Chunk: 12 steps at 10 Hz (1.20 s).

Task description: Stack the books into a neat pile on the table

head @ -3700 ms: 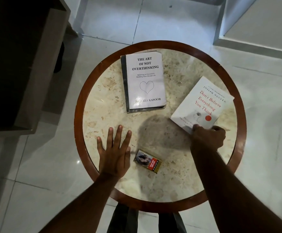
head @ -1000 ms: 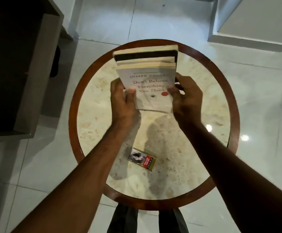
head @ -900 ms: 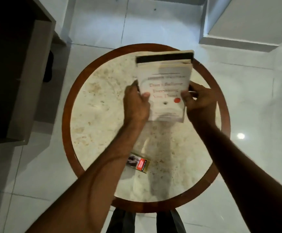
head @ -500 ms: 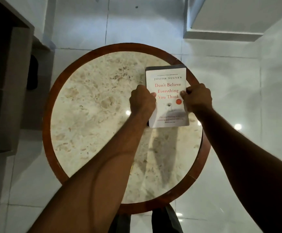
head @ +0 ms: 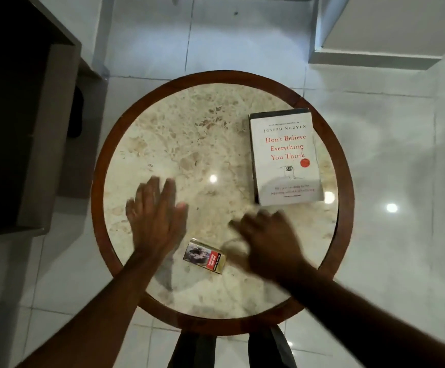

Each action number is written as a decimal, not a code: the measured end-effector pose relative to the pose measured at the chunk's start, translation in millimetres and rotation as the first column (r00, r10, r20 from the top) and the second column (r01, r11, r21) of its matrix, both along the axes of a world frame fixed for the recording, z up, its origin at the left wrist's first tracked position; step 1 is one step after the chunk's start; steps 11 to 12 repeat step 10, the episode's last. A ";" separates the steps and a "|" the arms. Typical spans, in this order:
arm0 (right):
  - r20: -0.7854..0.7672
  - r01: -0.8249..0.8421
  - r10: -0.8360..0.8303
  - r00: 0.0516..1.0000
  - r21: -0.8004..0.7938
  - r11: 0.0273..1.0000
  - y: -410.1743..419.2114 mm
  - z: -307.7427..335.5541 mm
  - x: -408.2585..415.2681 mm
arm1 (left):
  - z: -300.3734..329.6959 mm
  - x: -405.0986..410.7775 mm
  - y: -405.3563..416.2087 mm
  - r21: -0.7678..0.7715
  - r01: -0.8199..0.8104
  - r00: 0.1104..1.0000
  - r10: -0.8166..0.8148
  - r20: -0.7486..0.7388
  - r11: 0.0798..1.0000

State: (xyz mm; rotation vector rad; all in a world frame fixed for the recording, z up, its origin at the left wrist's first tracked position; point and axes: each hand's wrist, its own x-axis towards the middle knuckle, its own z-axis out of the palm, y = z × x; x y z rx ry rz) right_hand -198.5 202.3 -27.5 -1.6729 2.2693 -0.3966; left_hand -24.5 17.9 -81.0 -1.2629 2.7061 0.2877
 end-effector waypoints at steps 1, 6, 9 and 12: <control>0.000 -0.179 0.184 0.983 0.228 0.957 1.7 -13.2 60.9 | -24.2 25.8 3.2 0.111 0.021 0.993 -0.034 0.112 0.994; 0.107 0.213 -0.237 0.966 0.193 0.958 -156.5 -34.8 -5.4 | -44.0 32.7 -0.6 -0.010 0.062 0.998 -0.062 0.009 0.998; -0.017 0.309 -0.310 0.951 0.142 0.940 -274.9 -56.0 -42.0 | -46.7 34.0 -2.1 -0.044 0.076 0.997 -0.077 -0.028 0.996; 0.037 0.303 -0.310 0.950 0.129 0.944 -270.8 -52.4 -43.2 | -44.3 30.8 -2.6 -0.022 0.076 0.997 -0.076 -0.011 0.997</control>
